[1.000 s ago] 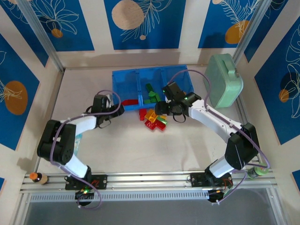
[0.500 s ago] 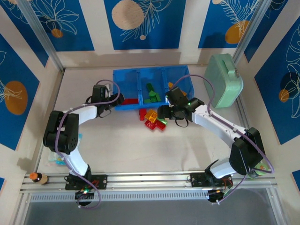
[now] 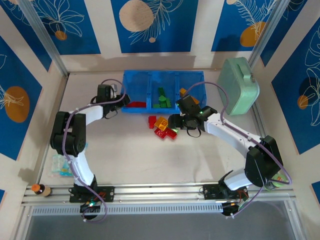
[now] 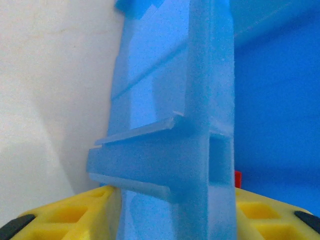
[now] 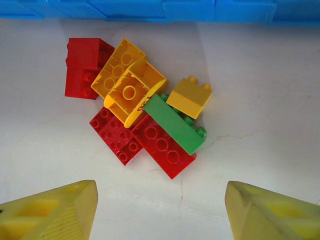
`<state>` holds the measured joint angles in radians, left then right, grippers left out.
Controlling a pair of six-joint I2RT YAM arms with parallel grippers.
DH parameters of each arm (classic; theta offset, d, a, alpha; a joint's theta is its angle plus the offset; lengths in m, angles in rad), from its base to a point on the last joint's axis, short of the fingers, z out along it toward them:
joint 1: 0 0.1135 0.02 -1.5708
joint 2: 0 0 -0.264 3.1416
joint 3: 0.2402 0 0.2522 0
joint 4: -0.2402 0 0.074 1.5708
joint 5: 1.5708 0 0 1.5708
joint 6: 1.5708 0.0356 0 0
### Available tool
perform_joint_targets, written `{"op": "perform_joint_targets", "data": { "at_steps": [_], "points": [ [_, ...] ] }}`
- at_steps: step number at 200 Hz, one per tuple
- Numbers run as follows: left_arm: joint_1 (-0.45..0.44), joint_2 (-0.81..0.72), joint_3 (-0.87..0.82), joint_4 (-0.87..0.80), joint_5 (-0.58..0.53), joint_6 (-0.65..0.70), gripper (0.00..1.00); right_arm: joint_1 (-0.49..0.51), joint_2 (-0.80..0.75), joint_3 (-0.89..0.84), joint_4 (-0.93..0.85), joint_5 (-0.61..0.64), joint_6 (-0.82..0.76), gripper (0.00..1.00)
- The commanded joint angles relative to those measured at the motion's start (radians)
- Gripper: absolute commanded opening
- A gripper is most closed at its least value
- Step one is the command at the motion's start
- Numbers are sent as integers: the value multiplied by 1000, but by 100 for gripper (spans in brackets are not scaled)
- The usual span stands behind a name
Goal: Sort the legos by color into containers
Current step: Rotate the container at the top-center of the table, then pick up the lego from the center of the table.
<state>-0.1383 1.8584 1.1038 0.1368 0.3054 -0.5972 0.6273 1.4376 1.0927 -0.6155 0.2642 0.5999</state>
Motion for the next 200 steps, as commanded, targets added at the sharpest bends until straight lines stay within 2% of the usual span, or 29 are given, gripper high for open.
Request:
{"op": "perform_joint_targets", "data": {
  "at_steps": [1,80,98,124,149,173,200],
  "points": [
    [13,-8,38,-9,27,1,51,9,-44,-19,-10,-7,12,69],
    [2,-199,-149,29,12,-19,51,13,-49,-16,-3,-3,10,68],
    [-18,-268,-185,-6,-25,-5,51,14,-47,-16,-3,-1,9,68],
    [-131,-366,-202,-130,-152,89,54,15,-43,-19,0,7,14,68],
    [-243,-405,-224,-175,-230,117,64,15,-33,-23,4,3,20,69],
    [-335,-359,-191,-205,-256,137,68,17,-27,-29,15,-5,27,69],
    [-391,-275,-125,-232,-275,145,70,21,-32,-31,11,-3,31,69]
  ]
}}
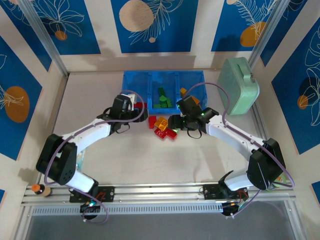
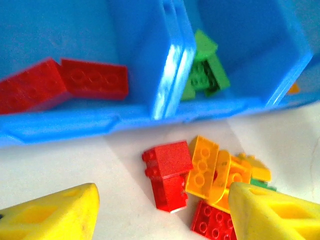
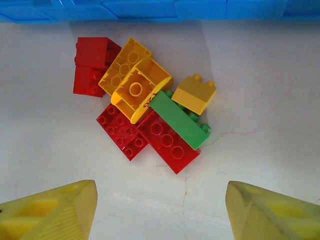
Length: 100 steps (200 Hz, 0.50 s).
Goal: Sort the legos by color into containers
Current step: Pick up the lego from the center of the table.
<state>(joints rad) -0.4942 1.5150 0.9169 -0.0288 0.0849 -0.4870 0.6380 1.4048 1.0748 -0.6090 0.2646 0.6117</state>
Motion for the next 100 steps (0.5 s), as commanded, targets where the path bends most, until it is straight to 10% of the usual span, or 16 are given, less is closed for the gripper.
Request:
{"op": "perform_joint_targets", "data": {
  "at_steps": [1,100],
  "points": [
    [-37,71,65,-68,-54,34,70,11,0,-13,5,-3,19,69],
    [-114,321,286,-176,-98,57,71,-16,-83,-110,23,-1,35,69]
  ]
}}
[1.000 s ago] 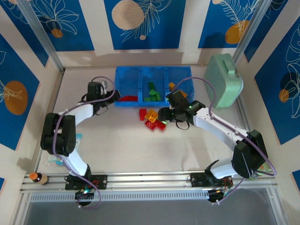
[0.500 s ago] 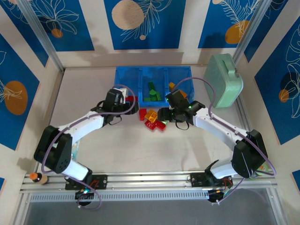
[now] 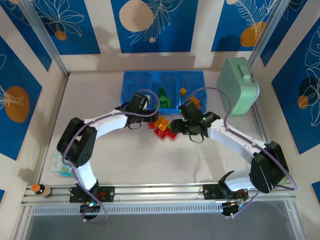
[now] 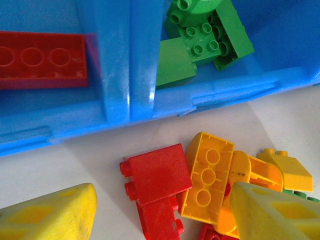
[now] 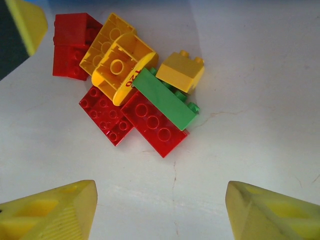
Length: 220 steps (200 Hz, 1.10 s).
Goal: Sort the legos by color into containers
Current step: Pick up the lego from the center of the table.
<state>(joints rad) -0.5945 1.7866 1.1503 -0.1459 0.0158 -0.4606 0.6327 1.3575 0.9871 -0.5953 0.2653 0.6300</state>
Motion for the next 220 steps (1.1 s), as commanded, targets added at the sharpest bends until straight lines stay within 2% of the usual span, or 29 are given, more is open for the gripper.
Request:
{"op": "perform_joint_targets", "data": {
  "at_steps": [1,94,157,195,220],
  "points": [
    [-14,52,54,-59,-30,31,71,-11,-35,-23,9,-1,17,69],
    [-32,190,177,-124,-74,45,65,-34,-53,-84,49,-27,23,69],
    [-40,212,171,-145,-99,53,55,-57,-80,-108,55,-40,21,69],
    [-47,154,133,-148,-119,54,40,-56,-82,-111,57,-44,28,69],
    [-44,63,106,-152,-136,63,37,-56,-83,-110,57,-43,26,69]
  ]
}}
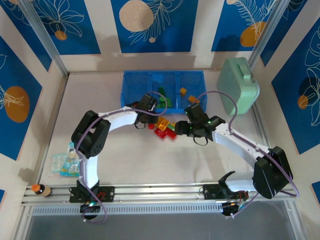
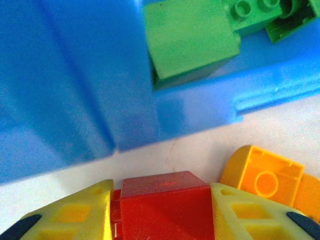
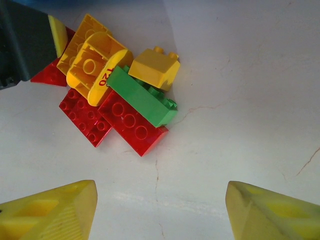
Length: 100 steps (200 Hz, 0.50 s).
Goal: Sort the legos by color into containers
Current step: Pick up the lego from the center of the table, then place the lego in the container.
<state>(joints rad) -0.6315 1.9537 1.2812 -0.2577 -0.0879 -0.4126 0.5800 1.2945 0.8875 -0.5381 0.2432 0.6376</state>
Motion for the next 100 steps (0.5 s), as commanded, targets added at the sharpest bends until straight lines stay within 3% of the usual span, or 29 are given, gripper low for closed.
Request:
{"op": "perform_joint_targets", "data": {
  "at_steps": [1,47,100],
  "points": [
    [-7,-108,-25,-42,-33,16,37,-3,-21,-10,0,-22,19,69],
    [66,-229,16,-80,-49,74,37,7,-7,-4,6,-31,22,69],
    [213,-134,173,-143,-19,124,38,42,4,4,3,-25,33,69]
  ]
}}
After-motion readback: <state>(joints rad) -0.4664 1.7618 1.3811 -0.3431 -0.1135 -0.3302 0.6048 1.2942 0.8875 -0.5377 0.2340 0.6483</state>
